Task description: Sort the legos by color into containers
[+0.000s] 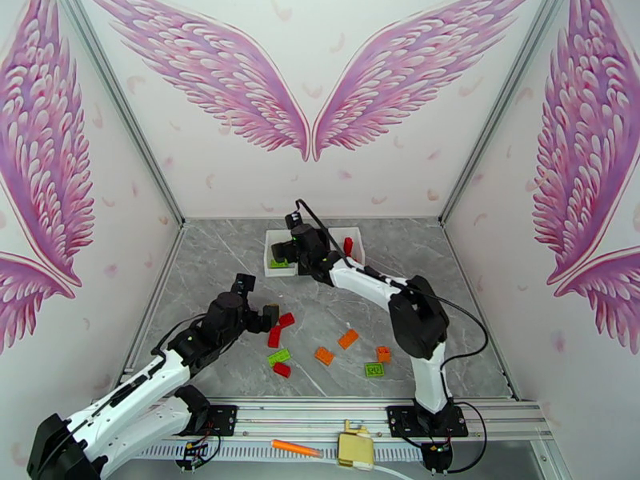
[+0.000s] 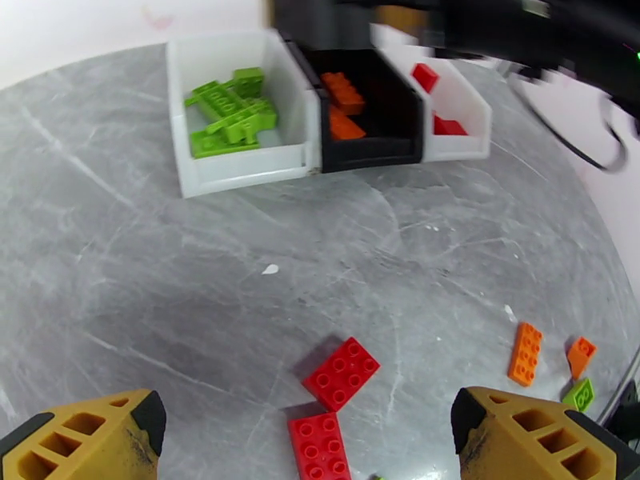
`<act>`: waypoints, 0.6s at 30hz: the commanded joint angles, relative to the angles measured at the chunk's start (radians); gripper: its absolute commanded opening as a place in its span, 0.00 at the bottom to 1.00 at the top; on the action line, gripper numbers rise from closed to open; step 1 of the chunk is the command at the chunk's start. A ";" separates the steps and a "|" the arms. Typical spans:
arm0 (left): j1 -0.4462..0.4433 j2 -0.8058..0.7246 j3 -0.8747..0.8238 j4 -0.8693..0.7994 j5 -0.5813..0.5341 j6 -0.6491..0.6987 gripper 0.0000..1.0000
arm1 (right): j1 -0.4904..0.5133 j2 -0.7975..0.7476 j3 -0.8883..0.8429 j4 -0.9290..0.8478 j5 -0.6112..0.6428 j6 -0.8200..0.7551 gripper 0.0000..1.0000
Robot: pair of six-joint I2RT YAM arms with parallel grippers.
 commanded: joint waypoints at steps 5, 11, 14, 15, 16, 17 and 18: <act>-0.092 0.111 0.118 -0.221 -0.171 -0.243 0.99 | 0.000 -0.272 -0.344 0.101 -0.035 -0.027 0.97; -0.174 0.238 0.188 -0.350 -0.185 -0.277 0.99 | 0.000 -0.477 -0.532 0.052 -0.029 -0.026 0.97; -0.194 0.305 0.208 -0.377 -0.162 -0.299 0.99 | 0.000 -0.536 -0.576 0.017 -0.004 -0.036 0.97; -0.200 0.329 0.218 -0.380 -0.145 -0.310 0.99 | 0.000 -0.549 -0.583 -0.002 0.011 -0.037 0.97; -0.206 0.362 0.228 -0.381 -0.127 -0.315 0.99 | 0.000 -0.559 -0.589 -0.019 0.021 -0.037 0.97; -0.211 0.388 0.237 -0.385 -0.115 -0.320 0.99 | -0.001 -0.565 -0.593 -0.030 0.028 -0.038 0.97; -0.213 0.422 0.250 -0.393 -0.108 -0.333 0.97 | -0.001 -0.570 -0.597 -0.035 0.035 -0.038 0.97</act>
